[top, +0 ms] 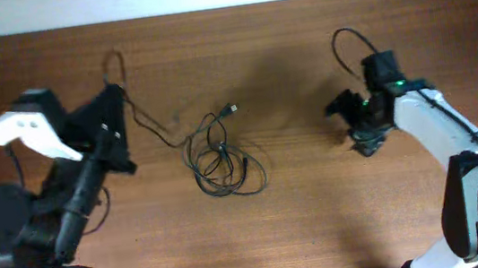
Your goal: Untangle cables
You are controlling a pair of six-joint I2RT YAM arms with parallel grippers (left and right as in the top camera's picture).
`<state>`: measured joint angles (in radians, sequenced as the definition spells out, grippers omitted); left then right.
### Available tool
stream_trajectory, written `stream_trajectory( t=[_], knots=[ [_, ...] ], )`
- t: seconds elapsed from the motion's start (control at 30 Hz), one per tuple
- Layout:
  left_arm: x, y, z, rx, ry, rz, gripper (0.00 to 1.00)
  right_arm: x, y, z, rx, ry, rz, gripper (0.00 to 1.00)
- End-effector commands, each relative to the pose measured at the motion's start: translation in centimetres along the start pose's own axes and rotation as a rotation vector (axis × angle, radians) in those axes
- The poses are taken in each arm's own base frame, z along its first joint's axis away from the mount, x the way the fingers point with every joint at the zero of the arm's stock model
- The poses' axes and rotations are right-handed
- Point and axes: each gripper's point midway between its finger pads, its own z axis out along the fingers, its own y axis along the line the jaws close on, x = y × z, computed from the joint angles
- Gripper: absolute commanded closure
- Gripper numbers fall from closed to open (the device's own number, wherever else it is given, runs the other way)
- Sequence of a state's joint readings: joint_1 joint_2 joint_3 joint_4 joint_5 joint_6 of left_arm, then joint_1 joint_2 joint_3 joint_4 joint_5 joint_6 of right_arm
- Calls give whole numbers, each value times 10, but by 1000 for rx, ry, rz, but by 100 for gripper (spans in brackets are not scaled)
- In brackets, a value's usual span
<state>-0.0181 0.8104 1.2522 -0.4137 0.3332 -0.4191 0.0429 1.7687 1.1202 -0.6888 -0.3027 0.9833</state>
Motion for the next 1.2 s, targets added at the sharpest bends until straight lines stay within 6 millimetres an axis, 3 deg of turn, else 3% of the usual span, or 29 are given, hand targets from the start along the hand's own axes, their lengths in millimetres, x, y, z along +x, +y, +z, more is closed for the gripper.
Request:
stream_trajectory(
  t=[0.0, 0.07, 0.1, 0.2, 0.27, 0.37, 0.43, 0.5, 0.57, 0.7, 0.73, 0.9, 0.93, 1.0, 1.07, 1.13, 1.17],
  knots=[
    [-56, -27, -12, 100, -203, 16, 100, 49, 36, -19, -339, 266, -518, 4],
    [-85, -35, -14, 133, -323, -1, 100, 97, 52, -31, -512, 396, -774, 0],
    [-98, -34, -12, 143, -380, -50, 100, 132, 66, -38, -622, 470, -886, 1],
    [-117, -35, -6, 170, -449, -95, 100, 195, 98, -53, -804, 492, -1206, 0],
    [-118, -33, 0, 163, -444, -97, 100, 211, 124, -65, -790, 313, -1422, 0],
    [-125, -21, -2, 102, -487, -115, 100, 239, 159, -92, -954, 178, -1594, 2],
    [-128, -19, -4, 90, -501, -118, 100, 262, 185, -97, -1043, 5, -1764, 1],
    [-129, -20, -5, 91, -505, -117, 100, 273, 204, -95, -1025, -178, -1864, 0],
    [-123, -17, -1, 75, -479, -126, 100, 302, 218, -111, -1128, -272, -1921, 1],
    [-120, -14, 0, 66, -464, -131, 100, 342, 233, -145, -1327, -404, -1980, 19],
    [-120, -15, 0, 68, -464, -137, 100, 348, 239, -149, -1328, -468, -1971, 26],
    [-118, -18, 1, 112, -445, -257, 100, 359, 251, -140, -1321, -523, -1904, 30],
    [-118, -18, 1, 118, -444, -273, 100, 360, 251, -139, -1320, -520, -1905, 44],
    [-115, -16, 2, 111, -432, -280, 100, 358, 247, -129, -1284, -482, -1908, 96],
    [-93, 2, 12, 18, -348, -293, 100, 348, 235, -116, -1182, -390, -1906, 96],
    [-56, 26, 26, -106, -206, -192, 100, 331, 218, -131, -1093, -342, -1893, 96],
    [-35, 39, 36, -156, -118, -155, 100, 322, 209, -149, -1068, -346, -1889, 96]
  ],
)
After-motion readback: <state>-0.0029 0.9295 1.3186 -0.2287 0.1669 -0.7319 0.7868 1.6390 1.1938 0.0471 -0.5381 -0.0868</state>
